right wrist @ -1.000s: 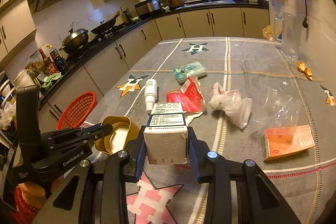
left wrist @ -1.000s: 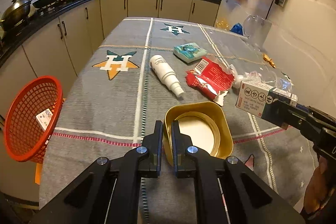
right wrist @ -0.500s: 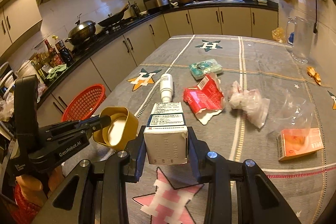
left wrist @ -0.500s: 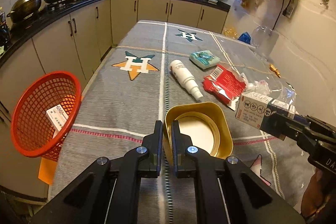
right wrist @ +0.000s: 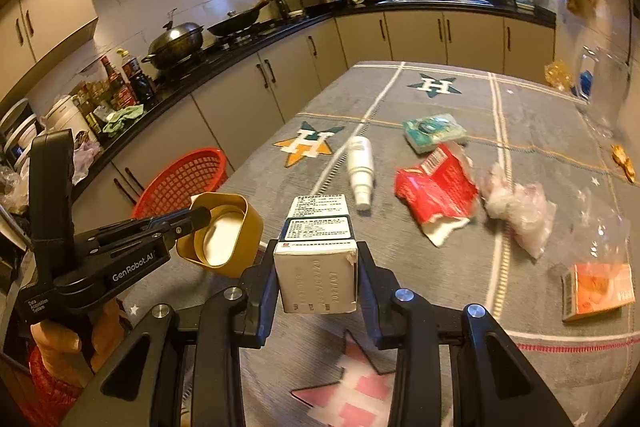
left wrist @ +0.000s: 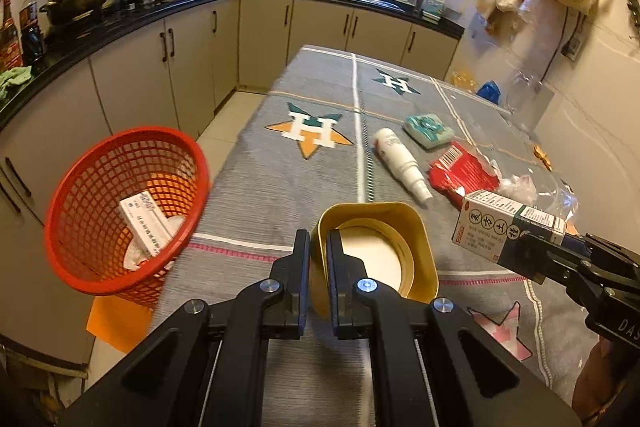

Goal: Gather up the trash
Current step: 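Carry the gold tin and white box over the orange basket with both tools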

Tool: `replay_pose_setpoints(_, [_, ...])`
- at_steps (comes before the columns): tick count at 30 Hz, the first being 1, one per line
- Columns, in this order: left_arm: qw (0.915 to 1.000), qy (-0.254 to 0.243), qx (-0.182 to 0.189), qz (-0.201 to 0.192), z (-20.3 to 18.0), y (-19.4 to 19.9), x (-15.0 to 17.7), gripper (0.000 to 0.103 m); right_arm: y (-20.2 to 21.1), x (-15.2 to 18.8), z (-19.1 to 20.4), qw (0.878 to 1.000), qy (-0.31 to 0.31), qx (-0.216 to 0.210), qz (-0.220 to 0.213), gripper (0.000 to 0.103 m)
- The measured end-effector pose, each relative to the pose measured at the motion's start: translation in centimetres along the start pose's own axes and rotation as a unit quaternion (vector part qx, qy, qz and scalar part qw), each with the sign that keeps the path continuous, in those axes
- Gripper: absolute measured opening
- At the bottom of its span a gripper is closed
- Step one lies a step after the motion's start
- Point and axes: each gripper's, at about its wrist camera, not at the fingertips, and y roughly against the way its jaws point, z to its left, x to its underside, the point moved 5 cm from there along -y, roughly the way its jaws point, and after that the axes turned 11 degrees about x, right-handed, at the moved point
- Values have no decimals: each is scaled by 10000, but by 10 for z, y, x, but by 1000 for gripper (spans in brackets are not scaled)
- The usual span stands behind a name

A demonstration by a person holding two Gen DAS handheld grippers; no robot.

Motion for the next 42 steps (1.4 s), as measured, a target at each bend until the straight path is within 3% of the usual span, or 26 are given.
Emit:
replay_pose_setpoints(10, [9989,257,-254,-308,39,28,-10,8,-10,-15,45,9991,360,-232,-17,39])
replay_pose_setpoints(19, [9939,628,-680,-602,98,57,-20,8,-28,-38,97,9963,633,-582,72,39])
replay_pose_setpoints(28, [9882,944,-1077,-550,154,57,-17,8,-65,-54,149,9923,840,-849,329,39])
replay_pose_setpoints(42, [9838,1256,-1206,-438,199,45,-13,8,-117,-70,197,9880,884,-1044,723,39])
